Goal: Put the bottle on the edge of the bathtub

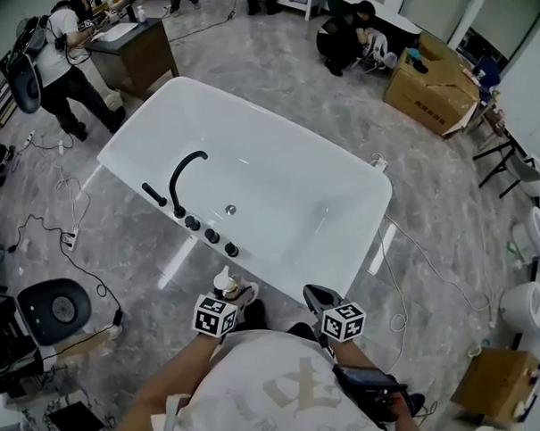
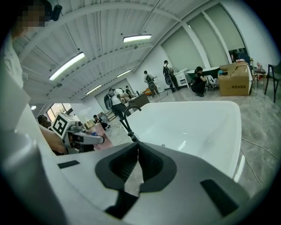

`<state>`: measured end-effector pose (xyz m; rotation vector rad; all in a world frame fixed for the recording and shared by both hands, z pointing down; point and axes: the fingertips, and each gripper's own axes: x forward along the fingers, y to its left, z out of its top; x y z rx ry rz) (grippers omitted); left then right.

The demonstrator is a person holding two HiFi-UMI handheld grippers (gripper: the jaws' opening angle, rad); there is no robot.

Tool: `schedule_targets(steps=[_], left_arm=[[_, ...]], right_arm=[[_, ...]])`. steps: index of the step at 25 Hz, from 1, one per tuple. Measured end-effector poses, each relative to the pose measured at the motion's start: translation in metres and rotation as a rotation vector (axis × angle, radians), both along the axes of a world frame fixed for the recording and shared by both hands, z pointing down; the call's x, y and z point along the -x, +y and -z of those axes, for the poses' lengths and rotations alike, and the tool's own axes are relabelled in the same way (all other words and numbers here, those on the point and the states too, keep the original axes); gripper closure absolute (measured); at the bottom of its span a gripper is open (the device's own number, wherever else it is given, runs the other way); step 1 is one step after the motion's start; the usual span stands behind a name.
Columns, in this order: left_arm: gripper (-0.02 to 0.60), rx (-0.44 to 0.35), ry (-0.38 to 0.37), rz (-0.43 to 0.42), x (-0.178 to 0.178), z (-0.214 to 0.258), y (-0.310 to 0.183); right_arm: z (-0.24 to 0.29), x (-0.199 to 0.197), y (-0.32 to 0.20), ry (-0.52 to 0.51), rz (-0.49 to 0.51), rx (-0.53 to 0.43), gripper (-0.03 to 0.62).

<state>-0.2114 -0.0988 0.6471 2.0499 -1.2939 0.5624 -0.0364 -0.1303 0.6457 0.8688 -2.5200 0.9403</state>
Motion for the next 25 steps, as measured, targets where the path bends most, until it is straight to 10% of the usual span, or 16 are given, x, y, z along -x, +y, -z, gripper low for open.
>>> schedule_targets(steps=[25], left_arm=[[0.357,0.07,-0.071,-0.31,0.001,-0.059,-0.033]], right_arm=[[-0.015,-0.014,0.003,0.045,-0.248,0.03,0.588]])
